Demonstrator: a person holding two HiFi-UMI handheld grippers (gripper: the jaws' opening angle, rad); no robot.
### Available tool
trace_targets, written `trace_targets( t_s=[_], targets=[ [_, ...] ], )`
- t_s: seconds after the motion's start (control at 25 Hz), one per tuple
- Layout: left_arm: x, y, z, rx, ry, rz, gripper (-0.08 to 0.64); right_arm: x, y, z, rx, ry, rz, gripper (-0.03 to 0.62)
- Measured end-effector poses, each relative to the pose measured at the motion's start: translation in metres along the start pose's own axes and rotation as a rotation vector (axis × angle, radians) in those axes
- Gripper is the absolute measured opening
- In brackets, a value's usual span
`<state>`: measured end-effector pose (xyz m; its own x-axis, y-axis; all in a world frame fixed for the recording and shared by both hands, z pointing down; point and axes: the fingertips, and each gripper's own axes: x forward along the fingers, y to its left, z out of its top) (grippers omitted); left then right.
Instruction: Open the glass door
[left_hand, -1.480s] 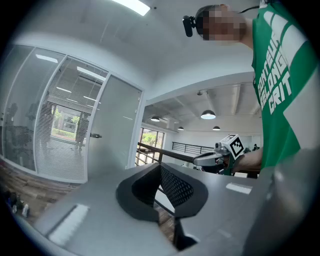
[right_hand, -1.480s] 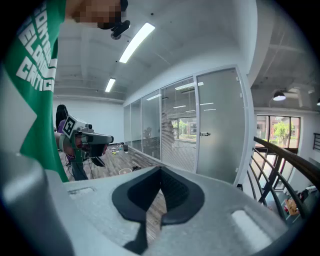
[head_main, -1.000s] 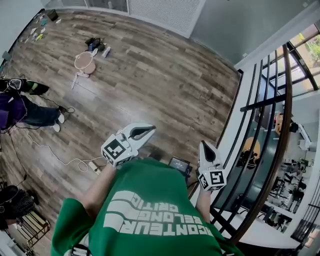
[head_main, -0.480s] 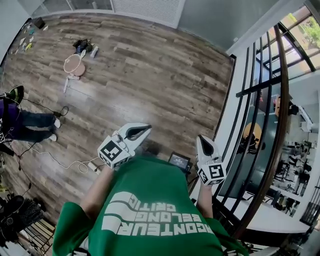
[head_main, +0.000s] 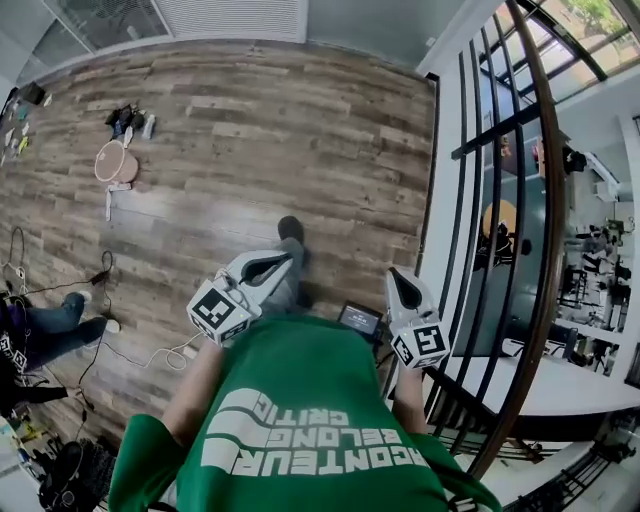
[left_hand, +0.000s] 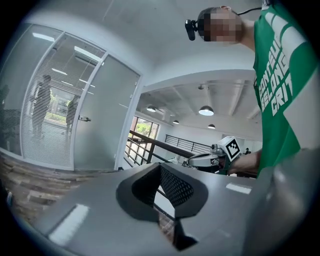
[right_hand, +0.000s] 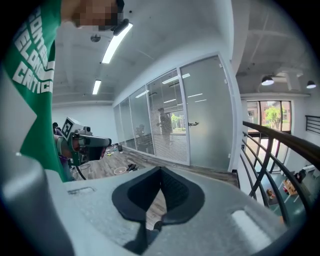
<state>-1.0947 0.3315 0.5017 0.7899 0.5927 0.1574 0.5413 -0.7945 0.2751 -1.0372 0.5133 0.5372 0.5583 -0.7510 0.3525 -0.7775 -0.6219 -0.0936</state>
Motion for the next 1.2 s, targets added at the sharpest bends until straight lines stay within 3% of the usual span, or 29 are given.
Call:
trace_targets(
  t_s=[0.28,0.64,0.92,1.2],
  targets=[
    [0.072,0.069,0.027,-0.020,-0.043,-0.061,0.015,0.036,-0.057,0.026,0.022,-0.004,-0.127,-0.009],
    [0.135,0.148,0.069,-0.052,-0.070,-0.143,0.015,0.098,-0.106,0.090,-0.045,0.006,-0.228,-0.009],
    [0.181,0.201,0.096,0.025,-0.030,-0.248,0.015,0.144,-0.121,0.101,-0.058,0.037,-0.283,-0.009],
    [0.203,0.239,0.110,0.004,-0.023,-0.210,0.015,0.162,-0.149,0.105,-0.013,0.049,-0.303,-0.009]
  ],
)
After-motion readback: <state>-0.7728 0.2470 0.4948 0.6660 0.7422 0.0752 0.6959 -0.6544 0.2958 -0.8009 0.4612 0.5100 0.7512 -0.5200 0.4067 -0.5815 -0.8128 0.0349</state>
